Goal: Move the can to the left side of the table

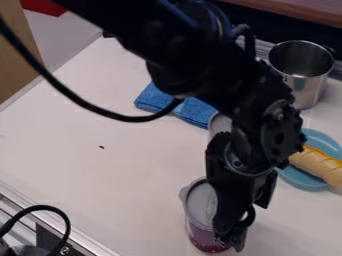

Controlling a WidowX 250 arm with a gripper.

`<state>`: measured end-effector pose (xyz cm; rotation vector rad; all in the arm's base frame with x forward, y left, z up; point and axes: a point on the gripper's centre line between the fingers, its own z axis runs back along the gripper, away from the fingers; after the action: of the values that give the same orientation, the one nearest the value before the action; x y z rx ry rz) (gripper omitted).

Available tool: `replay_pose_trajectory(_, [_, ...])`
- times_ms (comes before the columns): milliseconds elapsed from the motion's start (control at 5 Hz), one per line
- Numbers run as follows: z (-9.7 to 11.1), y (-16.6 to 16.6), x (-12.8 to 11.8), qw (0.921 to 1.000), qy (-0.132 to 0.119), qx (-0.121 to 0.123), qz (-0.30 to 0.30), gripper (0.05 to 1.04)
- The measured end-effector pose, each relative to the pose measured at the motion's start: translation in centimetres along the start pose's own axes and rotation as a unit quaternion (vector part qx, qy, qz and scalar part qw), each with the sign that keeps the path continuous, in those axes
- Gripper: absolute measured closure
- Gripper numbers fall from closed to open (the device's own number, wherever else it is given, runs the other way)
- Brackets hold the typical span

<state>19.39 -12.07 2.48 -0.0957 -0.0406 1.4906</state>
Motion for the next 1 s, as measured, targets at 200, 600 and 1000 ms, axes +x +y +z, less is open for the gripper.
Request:
replay_pose_trajectory(200, [0.0, -0.3, 0.6, 0.9999, -0.009, -0.003, 0.006, 0.087])
replay_pose_trajectory(600, [0.1, -0.9, 3.8, 0.9992, -0.037, 0.016, -0.003, 0.087])
replay_pose_trajectory(1000, [-0.6, -1.9, 8.3, 0.9977, -0.062, -0.005, -0.026, 0.087])
